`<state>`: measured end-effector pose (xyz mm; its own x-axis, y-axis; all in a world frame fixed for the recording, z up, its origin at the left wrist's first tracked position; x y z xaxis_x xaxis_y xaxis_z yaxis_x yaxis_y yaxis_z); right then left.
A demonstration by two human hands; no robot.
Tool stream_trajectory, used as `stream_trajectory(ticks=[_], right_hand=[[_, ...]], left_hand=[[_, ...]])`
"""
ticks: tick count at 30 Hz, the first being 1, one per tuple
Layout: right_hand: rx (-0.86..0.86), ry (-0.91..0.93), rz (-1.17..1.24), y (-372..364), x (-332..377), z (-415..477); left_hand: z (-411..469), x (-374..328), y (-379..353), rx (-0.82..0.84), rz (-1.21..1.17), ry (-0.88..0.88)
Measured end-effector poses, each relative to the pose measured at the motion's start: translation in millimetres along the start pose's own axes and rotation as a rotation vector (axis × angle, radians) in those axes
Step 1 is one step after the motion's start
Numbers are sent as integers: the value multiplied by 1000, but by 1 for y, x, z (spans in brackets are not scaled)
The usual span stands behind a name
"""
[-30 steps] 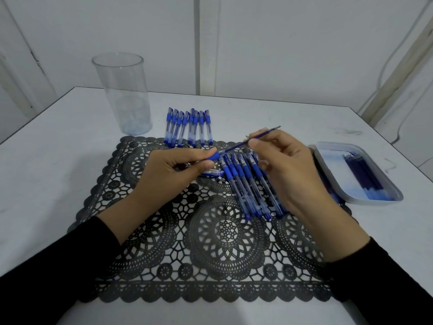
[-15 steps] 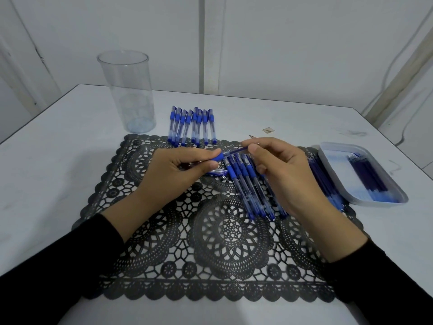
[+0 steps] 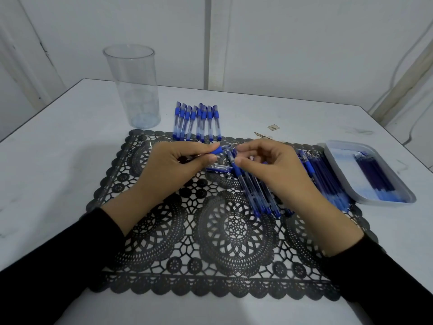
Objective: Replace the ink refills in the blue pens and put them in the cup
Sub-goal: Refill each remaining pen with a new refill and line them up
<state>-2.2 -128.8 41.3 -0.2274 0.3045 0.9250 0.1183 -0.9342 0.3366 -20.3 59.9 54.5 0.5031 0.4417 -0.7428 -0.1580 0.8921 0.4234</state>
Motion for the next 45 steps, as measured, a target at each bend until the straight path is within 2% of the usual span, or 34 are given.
stream_trajectory(ticks=[3, 5, 9, 14, 19, 24, 27, 31, 36, 45], right_hand=[[49, 170, -413, -11, 10, -4], [92, 280, -593, -23, 17, -7], [123, 401, -792, -38, 21, -9], [109, 504, -915, -47, 22, -12], [108, 481, -840, -45, 22, -10], [2, 307, -466, -16, 25, -9], [-72, 285, -325, -2, 26, -11], [-108, 268, -270, 3, 24, -9], [-36, 276, -241, -6, 27, -10], [-83, 259, -237, 1, 22, -9]], left_hand=[[-1, 3, 5, 9, 37, 12], [-4, 4, 7, 20, 46, 20], [-7, 6, 11, 20, 44, 37], [-8, 8, 9, 24, 58, 59], [-9, 9, 8, 39, 59, 77], [-9, 10, 7, 65, 47, 81], [-9, 10, 7, 72, 34, 82], [-9, 7, 5, 80, 24, 58], [-10, 4, 2, 94, 33, 36], [-10, 4, 4, 82, 14, 51]])
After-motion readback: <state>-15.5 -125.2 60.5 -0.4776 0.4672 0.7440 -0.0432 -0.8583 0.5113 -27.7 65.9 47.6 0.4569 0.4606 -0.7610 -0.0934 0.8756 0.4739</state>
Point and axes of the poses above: each hand's wrist, its own z-axis towards the middle knuckle, its own y-axis out of the back of the hand, x = y × z, the point moved 9 cm from there along z, towards the middle knuckle, and after that the axes turned 1 degree about z, right-handed, at the moved point
